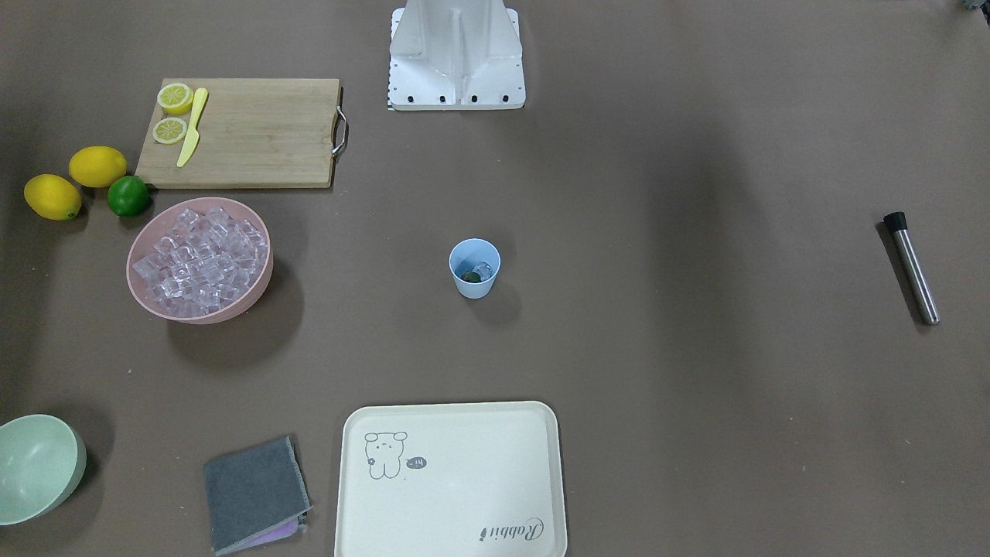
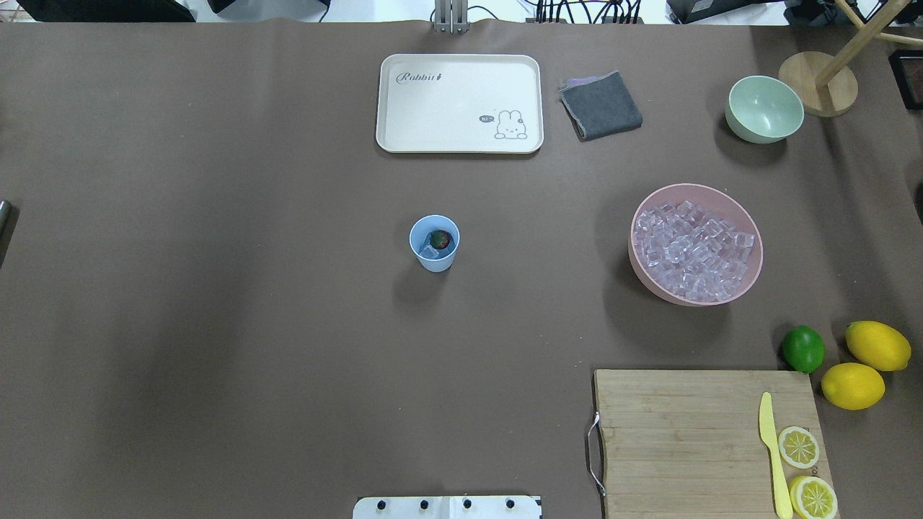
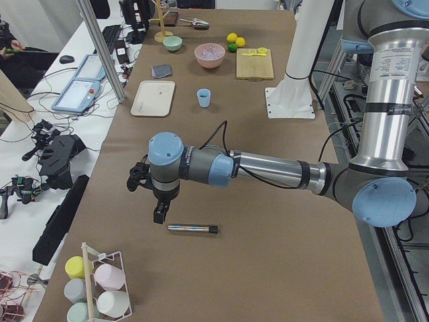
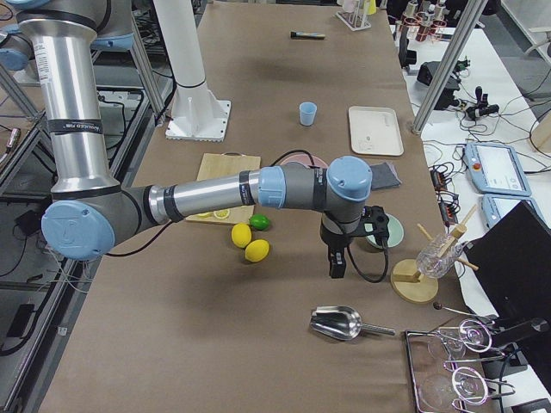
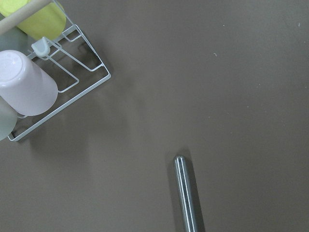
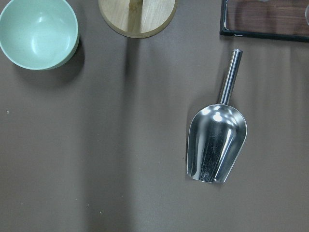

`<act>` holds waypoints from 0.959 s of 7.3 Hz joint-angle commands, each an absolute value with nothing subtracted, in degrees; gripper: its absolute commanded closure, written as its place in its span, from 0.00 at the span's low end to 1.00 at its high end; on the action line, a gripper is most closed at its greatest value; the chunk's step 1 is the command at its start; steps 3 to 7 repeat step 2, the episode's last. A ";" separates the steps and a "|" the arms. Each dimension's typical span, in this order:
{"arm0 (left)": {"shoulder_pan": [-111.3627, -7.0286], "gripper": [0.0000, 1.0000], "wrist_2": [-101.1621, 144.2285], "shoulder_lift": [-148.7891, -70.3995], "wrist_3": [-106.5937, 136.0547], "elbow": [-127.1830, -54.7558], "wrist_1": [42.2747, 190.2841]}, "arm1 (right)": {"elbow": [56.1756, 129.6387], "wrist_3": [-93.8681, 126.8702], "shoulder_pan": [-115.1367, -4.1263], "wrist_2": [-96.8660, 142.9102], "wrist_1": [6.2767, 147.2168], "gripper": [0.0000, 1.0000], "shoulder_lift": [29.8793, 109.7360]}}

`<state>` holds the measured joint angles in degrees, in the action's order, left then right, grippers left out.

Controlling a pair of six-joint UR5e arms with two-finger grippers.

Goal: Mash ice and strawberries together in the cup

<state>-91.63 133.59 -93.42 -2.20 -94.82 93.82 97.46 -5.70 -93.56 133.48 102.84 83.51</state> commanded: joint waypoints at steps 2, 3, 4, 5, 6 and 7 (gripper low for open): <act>-91.58 0.01 133.59 -93.60 -2.20 -94.39 93.87 | 98.43 -5.71 -93.60 133.50 102.83 0.01 83.24; -91.58 0.01 133.59 -93.60 -2.20 -94.39 93.87 | 98.43 -5.71 -93.60 133.50 102.83 0.01 83.24; -91.58 0.01 133.59 -93.60 -2.20 -94.39 93.87 | 98.43 -5.71 -93.60 133.50 102.83 0.01 83.24; -91.58 0.01 133.59 -93.60 -2.20 -94.39 93.87 | 98.43 -5.71 -93.60 133.50 102.83 0.01 83.24; -91.58 0.01 133.59 -93.60 -2.20 -94.39 93.87 | 98.43 -5.71 -93.60 133.50 102.83 0.01 83.24; -91.58 0.01 133.59 -93.60 -2.20 -94.39 93.87 | 98.43 -5.71 -93.60 133.50 102.83 0.01 83.24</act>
